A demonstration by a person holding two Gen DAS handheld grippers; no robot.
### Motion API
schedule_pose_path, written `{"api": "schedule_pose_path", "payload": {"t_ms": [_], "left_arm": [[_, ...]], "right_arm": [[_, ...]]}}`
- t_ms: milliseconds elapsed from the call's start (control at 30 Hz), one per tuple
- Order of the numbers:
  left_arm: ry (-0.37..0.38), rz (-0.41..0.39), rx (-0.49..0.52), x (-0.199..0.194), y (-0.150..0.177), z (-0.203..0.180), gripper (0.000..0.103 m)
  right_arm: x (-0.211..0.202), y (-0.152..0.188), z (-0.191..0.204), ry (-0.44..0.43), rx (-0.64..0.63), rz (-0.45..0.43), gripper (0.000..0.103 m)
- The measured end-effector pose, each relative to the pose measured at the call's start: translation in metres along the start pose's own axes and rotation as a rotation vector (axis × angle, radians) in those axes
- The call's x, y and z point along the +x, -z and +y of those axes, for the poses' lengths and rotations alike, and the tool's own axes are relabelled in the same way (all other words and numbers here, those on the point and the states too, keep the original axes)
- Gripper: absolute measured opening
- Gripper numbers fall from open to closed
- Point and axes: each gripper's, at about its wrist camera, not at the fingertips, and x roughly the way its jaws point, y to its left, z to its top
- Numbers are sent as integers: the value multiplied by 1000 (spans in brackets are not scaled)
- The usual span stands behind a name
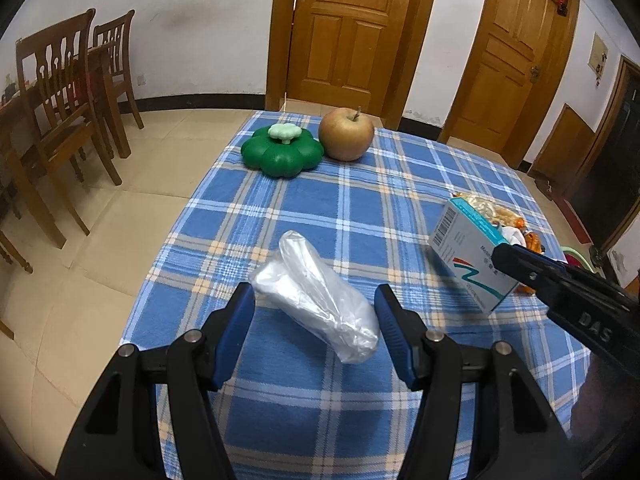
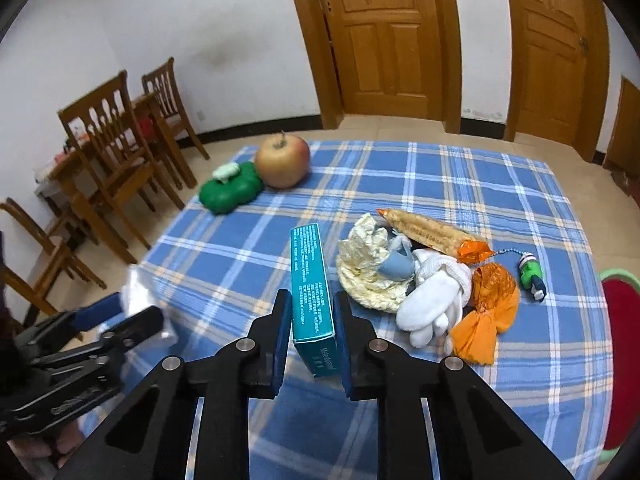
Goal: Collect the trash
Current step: 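Grasp the clear plastic bag with the left tool while the right tool grasps the teal box, then carry the plastic bag and teal box over the red bucket with both tools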
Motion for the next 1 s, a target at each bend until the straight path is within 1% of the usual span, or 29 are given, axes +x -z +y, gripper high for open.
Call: {"api": "schedule_pose_path", "payload": {"t_ms": [233, 467, 633, 733, 933, 1000], "left_arm": [[28, -21, 22, -12, -1, -10, 62], [72, -41, 45, -26, -3, -27, 62], [101, -53, 76, -34, -4, -44, 62], [136, -49, 93, -37, -4, -55, 62], [190, -56, 149, -41, -7, -86, 62], [212, -55, 171, -41, -9, -100, 62]], "right_arm": [[-30, 14, -3, -52, 65, -54, 21], [-66, 22, -16, -53, 130, -134, 21], [-91, 26, -34, -41, 191, -180, 21], [-105, 30, -44, -33, 226, -211, 21], [-131, 40, -71, 15, 304, -260, 21], [-140, 45, -84, 44, 338, -273, 21]]}}
